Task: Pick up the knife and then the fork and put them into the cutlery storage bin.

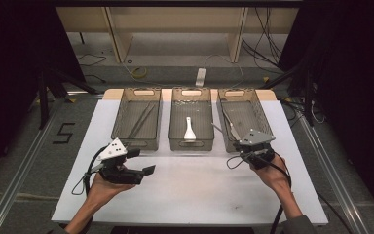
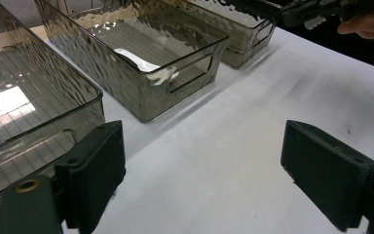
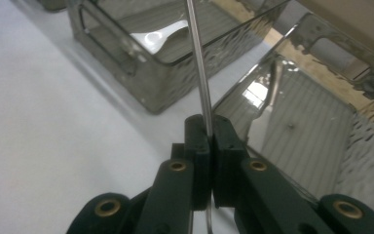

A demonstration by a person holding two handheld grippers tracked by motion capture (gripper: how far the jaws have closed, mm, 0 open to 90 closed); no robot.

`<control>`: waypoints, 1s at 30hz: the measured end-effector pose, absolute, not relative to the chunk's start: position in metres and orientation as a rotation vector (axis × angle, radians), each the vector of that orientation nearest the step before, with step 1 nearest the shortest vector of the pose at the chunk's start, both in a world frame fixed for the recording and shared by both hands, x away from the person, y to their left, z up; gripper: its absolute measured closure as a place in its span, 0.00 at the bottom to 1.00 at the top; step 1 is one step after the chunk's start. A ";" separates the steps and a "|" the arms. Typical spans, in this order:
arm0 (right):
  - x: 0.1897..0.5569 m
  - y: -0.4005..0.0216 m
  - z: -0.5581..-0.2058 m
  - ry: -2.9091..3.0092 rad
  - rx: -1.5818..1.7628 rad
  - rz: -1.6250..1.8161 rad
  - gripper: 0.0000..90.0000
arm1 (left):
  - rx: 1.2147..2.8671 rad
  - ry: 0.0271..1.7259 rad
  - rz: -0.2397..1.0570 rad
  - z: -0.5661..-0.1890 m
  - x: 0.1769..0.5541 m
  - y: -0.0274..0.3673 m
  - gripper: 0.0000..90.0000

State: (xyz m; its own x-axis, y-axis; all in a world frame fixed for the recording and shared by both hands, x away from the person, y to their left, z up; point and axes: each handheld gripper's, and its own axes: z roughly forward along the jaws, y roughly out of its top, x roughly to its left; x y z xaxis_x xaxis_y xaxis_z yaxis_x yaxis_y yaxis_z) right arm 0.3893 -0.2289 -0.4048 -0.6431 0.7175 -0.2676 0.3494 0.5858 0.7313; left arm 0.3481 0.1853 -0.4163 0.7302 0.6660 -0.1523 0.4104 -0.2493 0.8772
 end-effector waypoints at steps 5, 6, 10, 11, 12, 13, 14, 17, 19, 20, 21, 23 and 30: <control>0.402 -0.236 -0.395 2.234 0.897 0.906 0.98 | 1.868 0.835 0.304 -0.416 0.348 0.186 0.17; 0.404 -0.237 -0.394 2.229 0.918 0.918 0.98 | 1.875 0.834 0.308 -0.416 0.347 0.186 0.17; 0.417 -0.243 -0.392 2.212 0.978 0.935 0.98 | 1.873 0.833 0.310 -0.416 0.346 0.186 0.17; 0.420 -0.244 -0.392 2.208 0.993 0.932 0.98 | 1.872 0.832 0.311 -0.416 0.346 0.186 0.17; 0.424 -0.245 -0.391 2.201 1.012 0.935 0.98 | 1.871 0.833 0.313 -0.416 0.345 0.186 0.17; 0.428 -0.247 -0.391 2.193 1.029 0.939 0.98 | 1.872 0.831 0.314 -0.415 0.345 0.187 0.17; 0.432 -0.248 -0.390 2.191 1.044 0.938 0.98 | 1.865 0.832 0.316 -0.415 0.345 0.187 0.17; 0.445 -0.252 -0.389 2.178 1.091 0.937 0.98 | 1.855 0.833 0.319 -0.415 0.344 0.188 0.17; 0.455 -0.253 -0.388 2.174 1.120 0.930 0.98 | 1.849 0.830 0.329 -0.414 0.344 0.188 0.17; 0.460 -0.254 -0.387 2.172 1.135 0.930 0.98 | 1.845 0.830 0.328 -0.414 0.344 0.188 0.17; 0.464 -0.254 -0.387 2.173 1.153 0.925 0.98 | 1.841 0.828 0.328 -0.414 0.343 0.189 0.17; 0.473 -0.254 -0.388 2.167 1.183 0.920 0.98 | 1.841 0.829 0.329 -0.414 0.343 0.188 0.17; 0.498 -0.252 -0.392 2.160 1.268 0.885 0.98 | 1.845 0.815 0.359 -0.414 0.341 0.186 0.17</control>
State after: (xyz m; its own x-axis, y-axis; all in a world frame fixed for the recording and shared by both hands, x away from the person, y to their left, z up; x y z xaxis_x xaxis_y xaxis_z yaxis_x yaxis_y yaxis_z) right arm 0.4983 -0.2517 -0.3917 -0.4550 0.8870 -0.0792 0.5763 0.3611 0.7331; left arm 0.3411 0.1859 -0.4139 0.7240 0.6787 -0.1231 0.3676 -0.2287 0.9014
